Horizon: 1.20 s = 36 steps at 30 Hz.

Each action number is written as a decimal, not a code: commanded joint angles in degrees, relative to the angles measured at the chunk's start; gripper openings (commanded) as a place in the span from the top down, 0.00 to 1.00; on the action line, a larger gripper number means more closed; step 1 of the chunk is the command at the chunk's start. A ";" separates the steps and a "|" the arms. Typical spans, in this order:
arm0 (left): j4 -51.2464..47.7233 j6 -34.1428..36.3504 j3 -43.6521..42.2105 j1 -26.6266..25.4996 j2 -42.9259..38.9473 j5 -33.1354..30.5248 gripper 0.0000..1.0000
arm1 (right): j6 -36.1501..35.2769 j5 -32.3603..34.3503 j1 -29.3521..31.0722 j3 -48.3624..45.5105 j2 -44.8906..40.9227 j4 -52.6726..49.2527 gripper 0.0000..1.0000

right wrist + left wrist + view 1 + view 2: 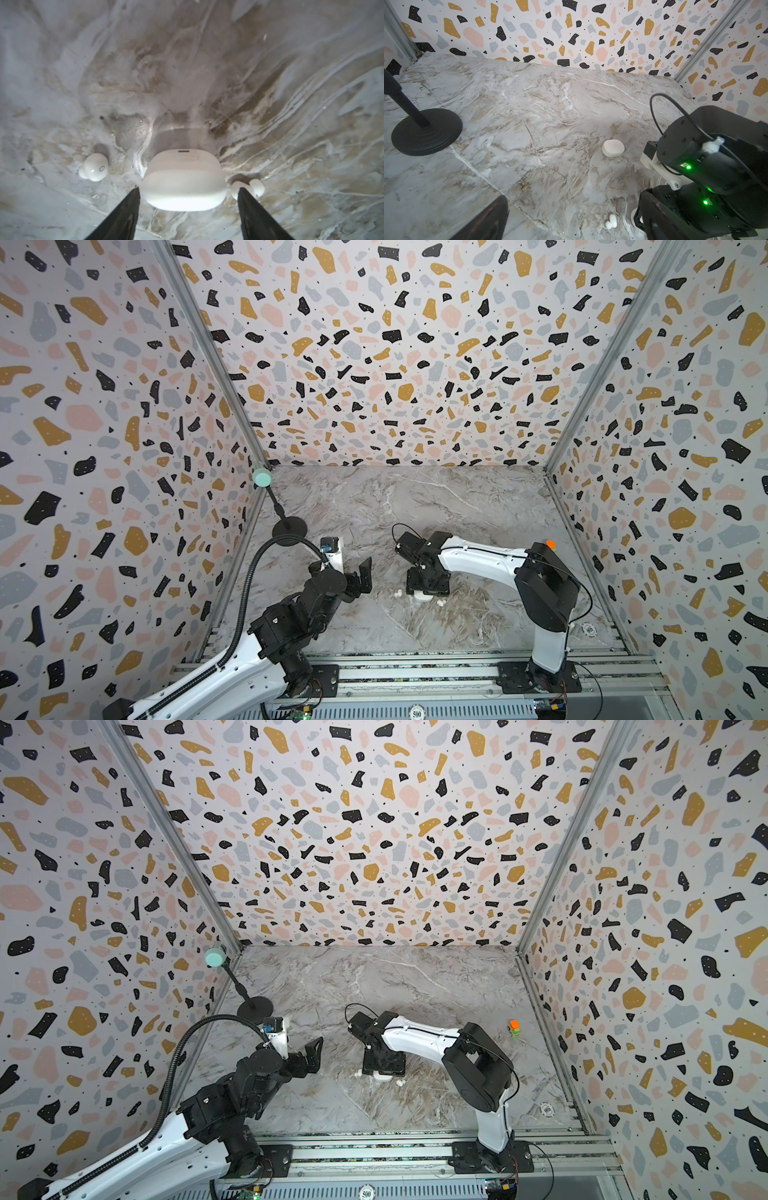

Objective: Insert the wireless bluetooth earbuds into the charging case
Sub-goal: 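Lower the open right gripper over the closed white case, then close the right gripper on the white case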

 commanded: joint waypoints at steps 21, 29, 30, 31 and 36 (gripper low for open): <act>0.55 0.20 0.01 0.25 0.19 -0.79 0.00 | -1.81 2.78 1.11 2.21 1.02 -1.74 0.31; 0.51 0.20 -0.01 0.23 0.27 -0.70 0.00 | -1.70 2.71 1.09 1.85 1.14 -1.36 0.33; 0.55 0.20 0.03 0.25 0.29 -0.71 0.00 | -1.69 2.74 1.05 1.76 1.12 -1.22 0.33; 0.54 0.20 0.03 0.25 0.25 -0.70 0.00 | -1.66 2.58 1.09 1.67 1.13 -1.25 0.33; 0.50 0.20 0.03 0.22 0.39 -0.70 0.00 | -1.65 2.49 1.11 1.17 0.66 -0.67 0.33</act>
